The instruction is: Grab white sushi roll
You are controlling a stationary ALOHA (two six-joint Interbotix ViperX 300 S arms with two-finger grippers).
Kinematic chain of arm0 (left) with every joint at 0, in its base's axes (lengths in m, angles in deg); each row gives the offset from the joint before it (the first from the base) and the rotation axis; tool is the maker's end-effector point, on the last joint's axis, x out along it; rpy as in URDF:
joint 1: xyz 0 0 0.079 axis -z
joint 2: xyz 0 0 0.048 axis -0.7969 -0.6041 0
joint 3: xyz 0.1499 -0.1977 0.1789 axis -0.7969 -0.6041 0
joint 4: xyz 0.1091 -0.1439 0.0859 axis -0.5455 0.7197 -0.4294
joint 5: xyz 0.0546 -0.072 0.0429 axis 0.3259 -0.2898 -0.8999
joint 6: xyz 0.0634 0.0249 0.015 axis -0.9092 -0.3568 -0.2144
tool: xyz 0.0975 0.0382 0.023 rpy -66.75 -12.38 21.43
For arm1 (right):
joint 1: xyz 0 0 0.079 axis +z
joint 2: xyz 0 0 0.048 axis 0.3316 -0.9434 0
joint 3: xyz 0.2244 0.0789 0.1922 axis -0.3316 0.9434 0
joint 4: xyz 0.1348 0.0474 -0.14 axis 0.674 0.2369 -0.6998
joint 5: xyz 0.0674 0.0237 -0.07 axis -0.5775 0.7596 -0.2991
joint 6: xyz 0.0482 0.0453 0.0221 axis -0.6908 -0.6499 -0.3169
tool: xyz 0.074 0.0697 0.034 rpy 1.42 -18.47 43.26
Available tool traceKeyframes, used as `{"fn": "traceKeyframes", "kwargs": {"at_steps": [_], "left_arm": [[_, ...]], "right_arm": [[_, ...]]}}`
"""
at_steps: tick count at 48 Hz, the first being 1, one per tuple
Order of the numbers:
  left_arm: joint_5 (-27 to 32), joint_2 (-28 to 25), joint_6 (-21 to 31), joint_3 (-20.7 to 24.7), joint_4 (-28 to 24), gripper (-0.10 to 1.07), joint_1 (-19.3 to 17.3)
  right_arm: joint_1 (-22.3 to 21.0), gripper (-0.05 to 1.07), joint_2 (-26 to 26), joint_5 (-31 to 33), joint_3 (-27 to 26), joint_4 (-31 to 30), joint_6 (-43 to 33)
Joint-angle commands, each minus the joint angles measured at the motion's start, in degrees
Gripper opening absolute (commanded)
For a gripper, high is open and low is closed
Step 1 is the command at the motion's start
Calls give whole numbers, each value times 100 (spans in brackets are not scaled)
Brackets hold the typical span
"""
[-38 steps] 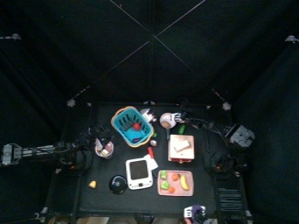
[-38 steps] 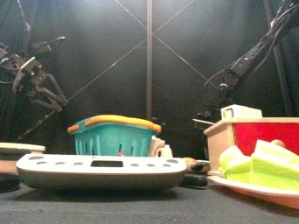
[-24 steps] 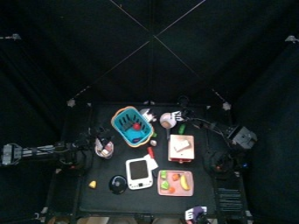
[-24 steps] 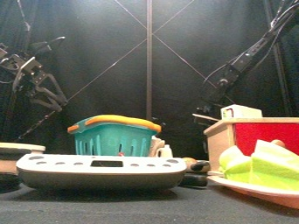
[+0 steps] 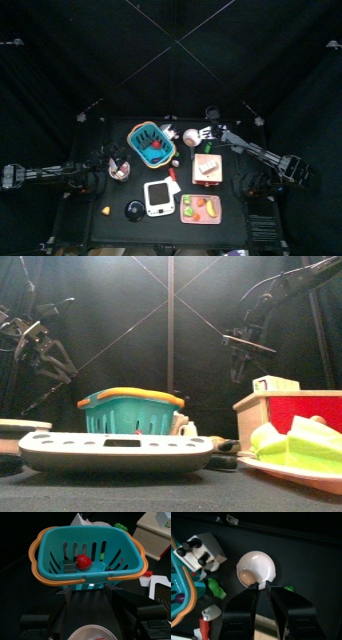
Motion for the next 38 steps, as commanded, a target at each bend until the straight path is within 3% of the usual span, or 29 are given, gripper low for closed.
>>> {"fn": "traceKeyframes", "kwargs": {"at_steps": [1, 11, 22, 31, 38], "left_arm": [[0, -9, -9, 123, -26, 91, 0], [0, -9, -9, 114, -9, 91, 0], [0, -9, -9, 97, 0, 91, 0], [18, -9, -9, 114, 0, 91, -9], [18, -9, -9, 114, 0, 91, -18]], "right_arm": [[88, 63, 132, 598, -308, 413, 773], [229, 63, 360, 800, -387, 1582, 2549], [967, 64, 1204, 633, 272, 1758, 3560], [1468, 68, 2162, -316, 1160, 1978, 3612], [1696, 87, 2716, -1336, 1828, 2065, 3595]]}}
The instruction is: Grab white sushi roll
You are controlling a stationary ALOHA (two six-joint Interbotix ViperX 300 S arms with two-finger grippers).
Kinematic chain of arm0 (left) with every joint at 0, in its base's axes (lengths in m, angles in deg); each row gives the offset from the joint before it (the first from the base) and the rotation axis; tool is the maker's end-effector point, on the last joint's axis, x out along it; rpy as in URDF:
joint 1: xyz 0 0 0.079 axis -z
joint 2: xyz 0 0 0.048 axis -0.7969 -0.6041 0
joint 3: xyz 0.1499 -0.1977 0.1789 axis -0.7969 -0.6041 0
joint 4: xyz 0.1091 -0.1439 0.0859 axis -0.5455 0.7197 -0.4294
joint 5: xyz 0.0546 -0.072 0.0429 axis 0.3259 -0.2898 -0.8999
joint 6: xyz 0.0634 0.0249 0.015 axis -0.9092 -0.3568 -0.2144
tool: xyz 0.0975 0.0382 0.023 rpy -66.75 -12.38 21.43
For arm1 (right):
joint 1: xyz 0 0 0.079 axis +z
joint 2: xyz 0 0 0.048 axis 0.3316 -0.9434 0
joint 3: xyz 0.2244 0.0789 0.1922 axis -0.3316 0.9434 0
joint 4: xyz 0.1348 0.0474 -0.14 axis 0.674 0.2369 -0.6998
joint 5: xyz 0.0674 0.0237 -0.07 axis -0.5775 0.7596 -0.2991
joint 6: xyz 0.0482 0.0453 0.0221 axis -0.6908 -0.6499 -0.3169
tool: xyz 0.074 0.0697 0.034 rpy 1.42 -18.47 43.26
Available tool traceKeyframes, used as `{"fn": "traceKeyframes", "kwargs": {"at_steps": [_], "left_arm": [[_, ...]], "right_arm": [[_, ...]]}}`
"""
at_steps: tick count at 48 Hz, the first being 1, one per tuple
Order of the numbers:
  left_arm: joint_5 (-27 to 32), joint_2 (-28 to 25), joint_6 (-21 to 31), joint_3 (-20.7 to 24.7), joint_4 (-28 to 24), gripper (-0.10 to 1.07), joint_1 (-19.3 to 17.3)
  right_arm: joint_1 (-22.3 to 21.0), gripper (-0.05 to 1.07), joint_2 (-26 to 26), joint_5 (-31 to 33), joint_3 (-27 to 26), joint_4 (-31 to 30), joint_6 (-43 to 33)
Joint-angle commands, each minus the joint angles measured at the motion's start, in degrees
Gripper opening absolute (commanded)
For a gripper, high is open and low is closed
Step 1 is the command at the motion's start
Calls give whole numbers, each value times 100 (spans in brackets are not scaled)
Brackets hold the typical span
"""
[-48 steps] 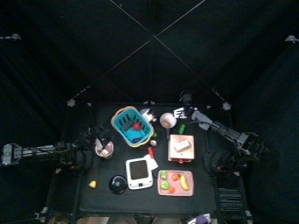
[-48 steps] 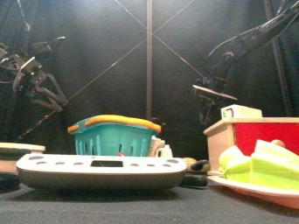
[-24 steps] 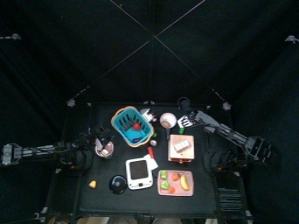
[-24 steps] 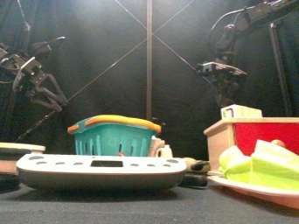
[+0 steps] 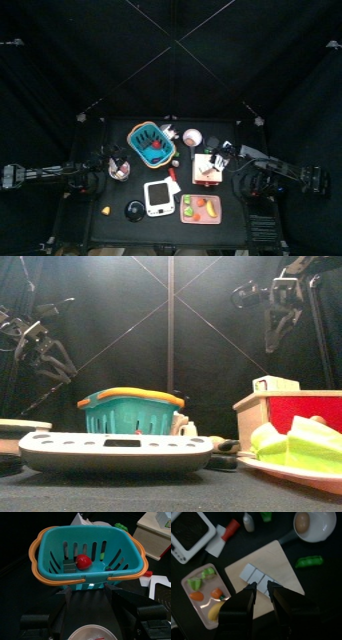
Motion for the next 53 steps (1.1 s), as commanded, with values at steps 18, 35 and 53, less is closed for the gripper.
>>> {"fn": "traceKeyframes", "kwargs": {"at_steps": [18, 35, 53], "left_arm": [[35, 0, -9, 79, -9, 91, -26], [35, 0, -9, 53, -9, 91, -26], [35, 0, -9, 53, -9, 91, -26]], "right_arm": [[501, 104, -97, -1283, 800, -1028, 9], [1099, 104, -431, -1380, 905, -1222, 18], [1081, 104, -510, -1389, 1046, -1600, 18]]}}
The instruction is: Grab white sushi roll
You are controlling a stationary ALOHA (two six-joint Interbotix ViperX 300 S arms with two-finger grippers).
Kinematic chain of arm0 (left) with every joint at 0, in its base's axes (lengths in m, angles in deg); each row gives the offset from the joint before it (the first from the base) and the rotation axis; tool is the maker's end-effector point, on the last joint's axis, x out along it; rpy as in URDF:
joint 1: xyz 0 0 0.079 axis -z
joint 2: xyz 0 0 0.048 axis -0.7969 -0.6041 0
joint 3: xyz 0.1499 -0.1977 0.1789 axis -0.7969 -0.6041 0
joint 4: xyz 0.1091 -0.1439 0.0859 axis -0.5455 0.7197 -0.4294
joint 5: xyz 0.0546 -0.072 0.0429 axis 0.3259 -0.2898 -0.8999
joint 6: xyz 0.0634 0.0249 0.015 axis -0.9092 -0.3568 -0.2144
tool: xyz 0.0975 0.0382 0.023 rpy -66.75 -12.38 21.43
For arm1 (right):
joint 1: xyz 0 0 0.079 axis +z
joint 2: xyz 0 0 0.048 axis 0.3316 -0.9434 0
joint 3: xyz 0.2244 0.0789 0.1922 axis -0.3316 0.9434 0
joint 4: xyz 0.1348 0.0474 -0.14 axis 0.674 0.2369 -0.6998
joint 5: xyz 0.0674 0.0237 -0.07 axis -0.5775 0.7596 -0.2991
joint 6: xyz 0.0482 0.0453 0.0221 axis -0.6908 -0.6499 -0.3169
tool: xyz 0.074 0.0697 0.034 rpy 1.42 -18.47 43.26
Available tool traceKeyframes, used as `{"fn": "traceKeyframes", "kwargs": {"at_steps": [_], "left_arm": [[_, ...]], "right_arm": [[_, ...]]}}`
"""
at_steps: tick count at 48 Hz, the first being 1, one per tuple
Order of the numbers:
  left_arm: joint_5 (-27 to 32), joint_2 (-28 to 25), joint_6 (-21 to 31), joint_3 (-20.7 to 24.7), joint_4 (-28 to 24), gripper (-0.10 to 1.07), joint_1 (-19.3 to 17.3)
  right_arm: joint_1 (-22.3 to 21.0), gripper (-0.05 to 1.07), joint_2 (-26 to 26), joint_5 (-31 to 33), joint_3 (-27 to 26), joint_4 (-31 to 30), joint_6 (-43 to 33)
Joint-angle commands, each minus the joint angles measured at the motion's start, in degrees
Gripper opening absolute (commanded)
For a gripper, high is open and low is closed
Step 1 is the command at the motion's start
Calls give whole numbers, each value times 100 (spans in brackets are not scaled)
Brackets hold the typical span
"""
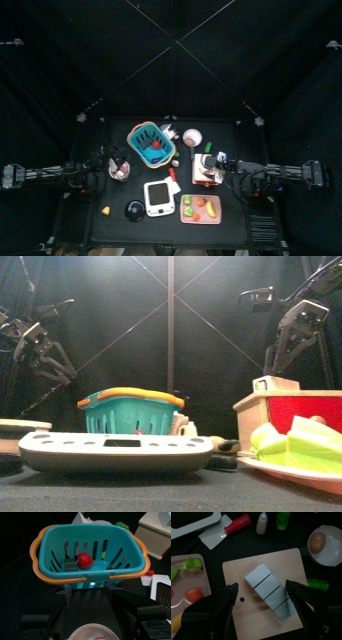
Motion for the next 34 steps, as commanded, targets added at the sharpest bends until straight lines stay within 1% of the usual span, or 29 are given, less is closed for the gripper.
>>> {"fn": "traceKeyframes", "kwargs": {"at_steps": [1, 16, 22, 27, 34], "left_arm": [[0, 0, 0, 79, -18, 91, -18], [0, 0, 0, 88, -18, 91, -18], [0, 0, 0, 79, -18, 91, -18], [0, 0, 0, 79, -18, 91, -18], [0, 0, 0, 88, -18, 91, -18]], "right_arm": [[-9, 104, 9, -35, -18, -70, -18], [-114, 103, -229, -53, 167, -44, -9], [-123, 100, -281, -70, 211, -70, -9], [-123, 92, -299, -70, 211, -44, -18], [-132, 78, -299, -70, 167, -18, -44]]}}
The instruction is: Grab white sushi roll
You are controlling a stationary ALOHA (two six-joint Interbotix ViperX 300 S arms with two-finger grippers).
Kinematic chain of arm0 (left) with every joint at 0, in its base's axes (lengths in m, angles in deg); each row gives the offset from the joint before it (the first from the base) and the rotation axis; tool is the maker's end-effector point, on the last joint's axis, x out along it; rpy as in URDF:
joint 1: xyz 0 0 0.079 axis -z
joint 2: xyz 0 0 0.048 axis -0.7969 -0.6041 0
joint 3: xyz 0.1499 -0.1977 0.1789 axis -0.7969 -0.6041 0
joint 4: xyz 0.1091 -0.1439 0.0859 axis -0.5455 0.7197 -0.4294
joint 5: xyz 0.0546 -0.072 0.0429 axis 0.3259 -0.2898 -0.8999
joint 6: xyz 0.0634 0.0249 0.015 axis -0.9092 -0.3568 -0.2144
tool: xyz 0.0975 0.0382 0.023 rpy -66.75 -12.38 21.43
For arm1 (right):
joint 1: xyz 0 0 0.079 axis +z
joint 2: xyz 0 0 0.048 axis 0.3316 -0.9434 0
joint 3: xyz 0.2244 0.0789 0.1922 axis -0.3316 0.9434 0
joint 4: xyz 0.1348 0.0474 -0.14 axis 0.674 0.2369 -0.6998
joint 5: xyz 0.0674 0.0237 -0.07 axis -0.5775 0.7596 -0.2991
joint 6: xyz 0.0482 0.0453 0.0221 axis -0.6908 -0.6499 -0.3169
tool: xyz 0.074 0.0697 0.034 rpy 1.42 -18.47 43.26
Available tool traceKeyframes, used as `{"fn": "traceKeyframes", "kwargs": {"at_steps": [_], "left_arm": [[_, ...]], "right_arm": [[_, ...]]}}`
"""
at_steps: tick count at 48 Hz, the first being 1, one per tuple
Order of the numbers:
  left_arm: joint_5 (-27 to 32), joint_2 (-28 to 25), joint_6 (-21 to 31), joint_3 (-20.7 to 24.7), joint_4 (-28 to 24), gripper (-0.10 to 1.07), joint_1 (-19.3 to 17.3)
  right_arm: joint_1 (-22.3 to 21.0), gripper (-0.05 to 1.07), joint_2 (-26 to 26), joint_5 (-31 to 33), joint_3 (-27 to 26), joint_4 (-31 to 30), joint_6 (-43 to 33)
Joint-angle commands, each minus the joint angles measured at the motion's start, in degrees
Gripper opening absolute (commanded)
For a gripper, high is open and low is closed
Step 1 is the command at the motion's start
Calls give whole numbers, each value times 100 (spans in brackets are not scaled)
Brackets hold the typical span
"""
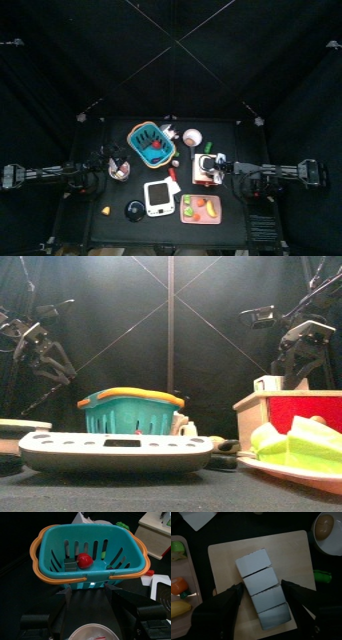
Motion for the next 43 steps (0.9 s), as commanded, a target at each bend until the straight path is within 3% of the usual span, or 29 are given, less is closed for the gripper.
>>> {"fn": "traceKeyframes", "kwargs": {"at_steps": [1, 14, 43], "left_arm": [[0, -9, -9, 88, -18, 91, -18], [0, -9, -9, 79, -18, 91, -18], [-18, -9, -9, 79, -18, 91, -18]], "right_arm": [[-18, 76, 35, -35, -123, 35, -18], [-9, 61, 167, -26, -422, 158, -18], [-18, 60, 229, -123, -545, 642, -35]]}}
